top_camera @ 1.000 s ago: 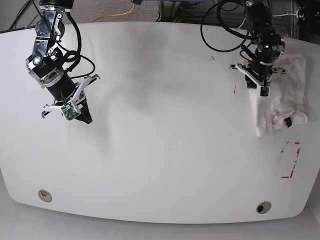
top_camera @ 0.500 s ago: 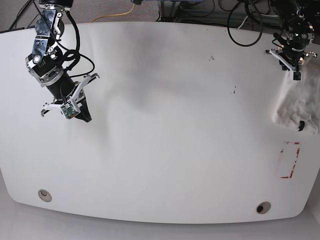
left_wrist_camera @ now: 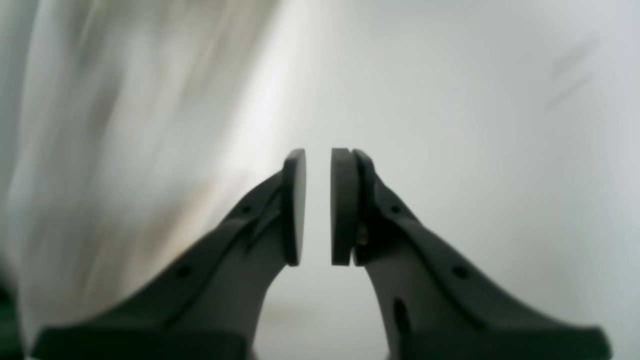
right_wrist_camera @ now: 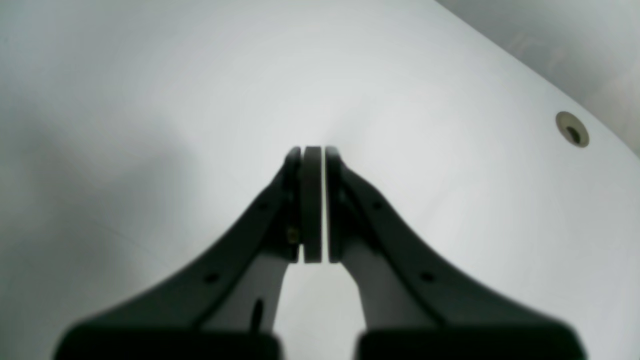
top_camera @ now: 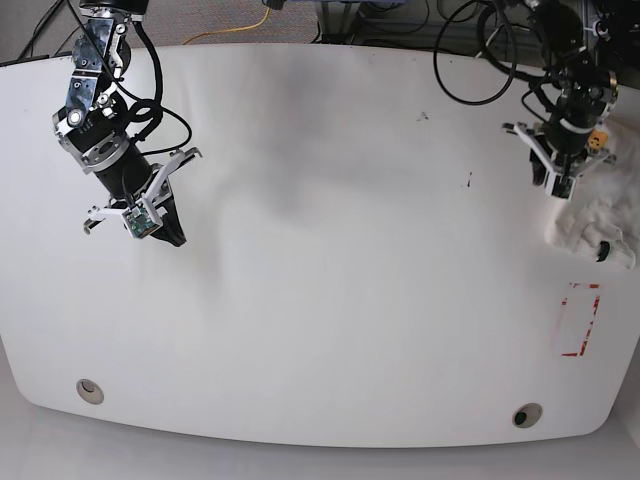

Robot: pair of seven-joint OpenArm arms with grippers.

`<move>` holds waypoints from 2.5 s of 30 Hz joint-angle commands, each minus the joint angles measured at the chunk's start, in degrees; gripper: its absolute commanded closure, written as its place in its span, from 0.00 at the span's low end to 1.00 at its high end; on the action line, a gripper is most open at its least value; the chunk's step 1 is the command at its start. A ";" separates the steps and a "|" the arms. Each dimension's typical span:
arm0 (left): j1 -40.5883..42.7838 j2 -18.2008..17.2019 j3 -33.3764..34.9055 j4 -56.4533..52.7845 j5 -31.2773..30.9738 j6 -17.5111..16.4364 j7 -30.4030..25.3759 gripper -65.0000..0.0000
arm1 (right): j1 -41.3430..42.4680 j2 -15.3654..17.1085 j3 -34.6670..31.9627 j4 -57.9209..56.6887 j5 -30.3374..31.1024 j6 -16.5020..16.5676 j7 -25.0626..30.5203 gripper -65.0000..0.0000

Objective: Layout the t-shirt on the table in an organized manner, then fold the t-shirt properly
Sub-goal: 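Push the shirt bundle to the table edge with the left gripper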

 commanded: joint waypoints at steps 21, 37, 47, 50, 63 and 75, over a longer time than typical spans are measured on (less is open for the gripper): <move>-24.54 -9.46 6.57 -30.33 7.61 2.73 1.90 0.88 | 1.38 -1.90 0.24 1.28 1.08 -0.18 1.44 0.99; -22.69 -18.25 -2.66 -38.59 7.43 3.52 -1.18 0.88 | 1.20 -1.99 0.33 1.28 1.08 -0.18 1.35 0.99; -19.79 -19.22 -4.77 -39.74 7.26 0.84 -4.79 0.88 | 1.11 -1.99 0.33 1.37 1.08 -0.18 1.35 0.99; -19.44 -17.29 -4.86 -36.31 7.17 0.84 -4.61 0.88 | 0.85 -2.08 0.33 1.63 1.08 -0.18 1.26 0.99; -19.79 -9.46 -2.04 -11.96 7.17 0.84 2.78 0.88 | 0.24 -4.27 0.16 1.63 0.55 -0.18 1.26 0.99; -17.59 -10.17 -3.63 5.63 7.26 0.84 5.68 0.88 | 0.24 -4.36 0.33 1.72 0.47 -0.18 1.44 0.99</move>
